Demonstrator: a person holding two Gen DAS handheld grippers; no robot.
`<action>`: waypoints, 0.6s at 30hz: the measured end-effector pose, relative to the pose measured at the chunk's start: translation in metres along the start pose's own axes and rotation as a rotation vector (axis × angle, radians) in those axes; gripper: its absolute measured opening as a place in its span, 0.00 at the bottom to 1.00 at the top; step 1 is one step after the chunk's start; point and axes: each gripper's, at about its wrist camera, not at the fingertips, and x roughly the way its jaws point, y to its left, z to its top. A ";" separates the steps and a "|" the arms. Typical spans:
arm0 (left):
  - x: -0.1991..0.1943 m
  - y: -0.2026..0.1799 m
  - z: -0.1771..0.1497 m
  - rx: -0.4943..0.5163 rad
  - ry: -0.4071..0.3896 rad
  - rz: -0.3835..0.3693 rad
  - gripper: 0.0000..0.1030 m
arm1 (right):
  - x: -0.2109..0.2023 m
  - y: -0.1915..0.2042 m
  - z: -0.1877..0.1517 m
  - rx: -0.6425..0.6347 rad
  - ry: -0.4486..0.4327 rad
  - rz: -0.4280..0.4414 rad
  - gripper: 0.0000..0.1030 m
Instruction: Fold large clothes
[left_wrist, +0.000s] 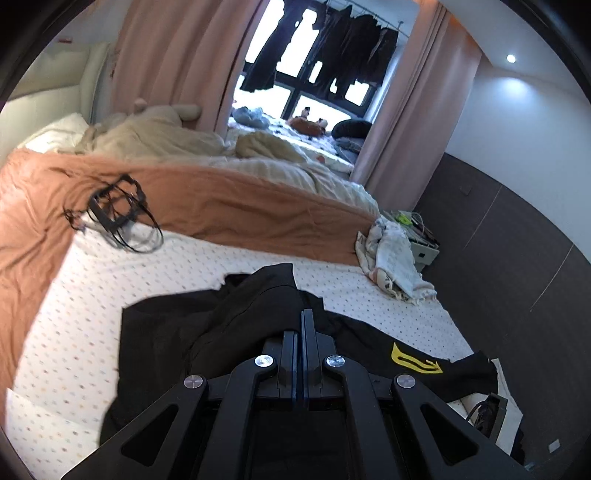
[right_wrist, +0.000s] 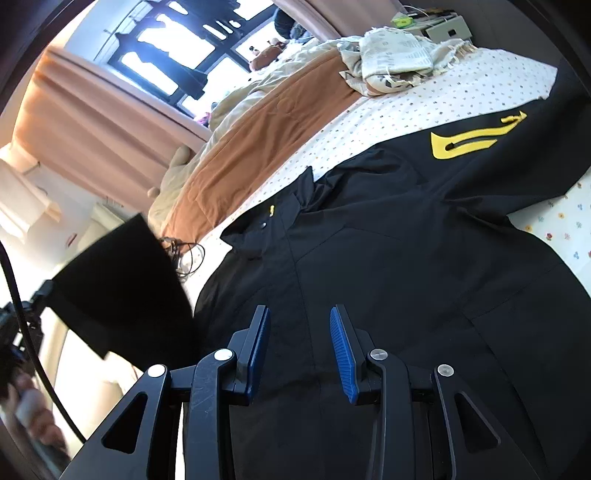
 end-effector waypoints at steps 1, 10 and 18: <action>0.012 0.000 -0.006 -0.019 0.018 -0.014 0.00 | 0.004 -0.004 0.000 0.014 0.010 -0.008 0.34; 0.096 -0.005 -0.078 -0.311 0.206 -0.182 0.88 | 0.007 -0.040 0.008 0.132 0.018 -0.047 0.34; 0.057 -0.013 -0.111 -0.435 0.138 -0.219 0.95 | -0.005 -0.055 0.010 0.172 -0.011 -0.085 0.34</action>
